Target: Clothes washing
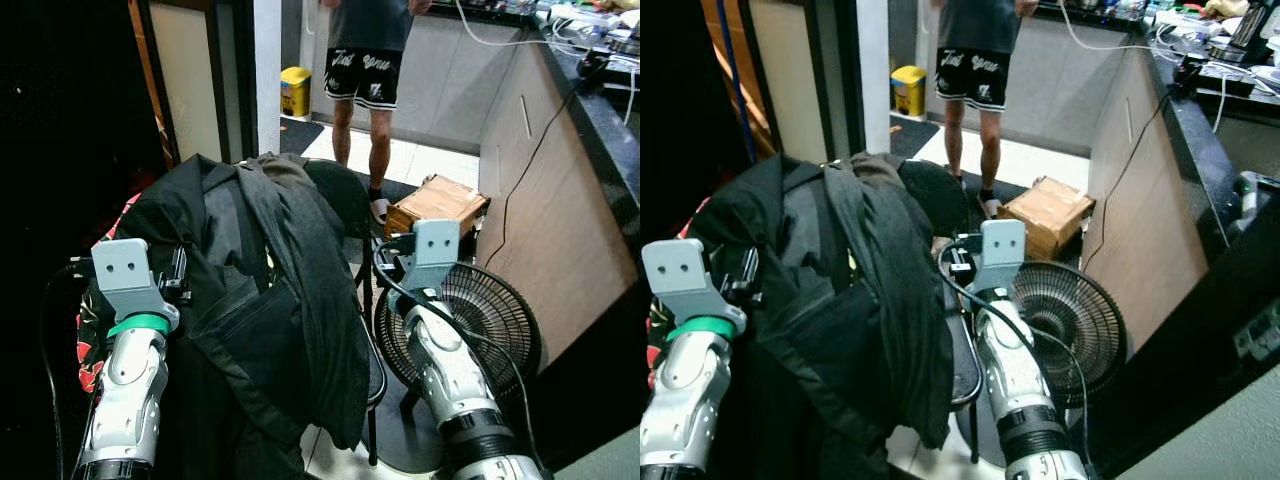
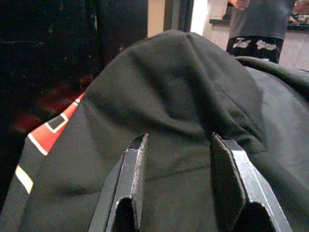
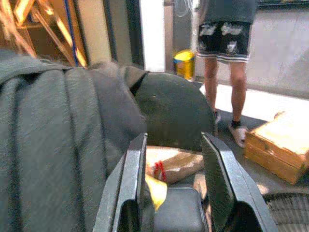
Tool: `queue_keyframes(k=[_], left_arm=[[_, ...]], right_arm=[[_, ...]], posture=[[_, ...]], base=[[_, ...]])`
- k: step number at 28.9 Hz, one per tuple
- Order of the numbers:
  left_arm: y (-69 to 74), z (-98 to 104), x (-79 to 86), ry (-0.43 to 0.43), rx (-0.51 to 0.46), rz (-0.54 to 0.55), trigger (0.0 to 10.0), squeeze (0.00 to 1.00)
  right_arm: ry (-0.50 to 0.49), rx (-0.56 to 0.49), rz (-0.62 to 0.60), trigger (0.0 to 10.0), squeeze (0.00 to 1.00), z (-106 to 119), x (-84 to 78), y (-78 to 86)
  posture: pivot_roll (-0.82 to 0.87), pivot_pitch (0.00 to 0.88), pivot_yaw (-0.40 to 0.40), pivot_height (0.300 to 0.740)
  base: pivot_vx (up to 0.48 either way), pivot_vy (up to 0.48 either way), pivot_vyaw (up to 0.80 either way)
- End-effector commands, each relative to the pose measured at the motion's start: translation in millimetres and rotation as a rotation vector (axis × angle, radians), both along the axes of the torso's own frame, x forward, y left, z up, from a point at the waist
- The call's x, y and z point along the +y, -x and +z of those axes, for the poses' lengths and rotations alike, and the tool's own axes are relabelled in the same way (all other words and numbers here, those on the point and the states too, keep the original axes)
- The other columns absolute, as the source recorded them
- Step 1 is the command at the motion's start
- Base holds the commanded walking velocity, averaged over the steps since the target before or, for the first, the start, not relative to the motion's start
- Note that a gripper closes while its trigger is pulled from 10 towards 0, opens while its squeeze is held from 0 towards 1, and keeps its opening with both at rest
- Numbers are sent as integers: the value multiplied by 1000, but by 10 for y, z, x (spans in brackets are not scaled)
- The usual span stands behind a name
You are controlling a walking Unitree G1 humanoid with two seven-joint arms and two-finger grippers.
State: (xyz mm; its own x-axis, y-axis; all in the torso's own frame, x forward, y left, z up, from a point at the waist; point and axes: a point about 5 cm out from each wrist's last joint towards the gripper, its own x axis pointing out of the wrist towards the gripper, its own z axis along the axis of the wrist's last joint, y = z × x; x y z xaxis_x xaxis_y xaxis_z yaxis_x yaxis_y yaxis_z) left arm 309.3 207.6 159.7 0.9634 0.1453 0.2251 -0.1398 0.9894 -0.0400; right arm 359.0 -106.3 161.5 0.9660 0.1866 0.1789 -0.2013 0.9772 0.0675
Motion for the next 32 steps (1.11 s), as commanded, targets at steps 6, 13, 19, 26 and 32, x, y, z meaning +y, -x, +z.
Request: queue_keyframes(k=[6, 13, 19, 26, 32], left_arm=[[70, -104, -18, -16, 36, -5, 10000, 0], [153, -134, 37, -24, 47, 17, 10000, 0], [202, -156, 49, -27, 55, 25, 10000, 0], [200, -164, 35, -38, 63, 14, 10000, 0], [153, -134, 3, -38, 63, -2, 10000, 0]], right_arm=[[-68, 63, 253, 10000, 1000, 81, 427, -161], [-66, 74, 394, 10000, 1000, 62, 680, -99], [-69, 135, 361, 10000, 1000, -89, 693, -71], [-48, 181, 489, 10000, 1000, -240, 774, 11], [-9, 229, 507, 10000, 1000, -381, 734, 54]], posture=[[140, 35, 4, 740], [156, 46, -14, 740], [160, 50, -18, 740], [159, 48, -5, 740], [150, 45, 10, 740]], base=[[0, 0, 0], [0, 0, 0], [0, 0, 0], [0, 0, 0], [0, 0, 0]])
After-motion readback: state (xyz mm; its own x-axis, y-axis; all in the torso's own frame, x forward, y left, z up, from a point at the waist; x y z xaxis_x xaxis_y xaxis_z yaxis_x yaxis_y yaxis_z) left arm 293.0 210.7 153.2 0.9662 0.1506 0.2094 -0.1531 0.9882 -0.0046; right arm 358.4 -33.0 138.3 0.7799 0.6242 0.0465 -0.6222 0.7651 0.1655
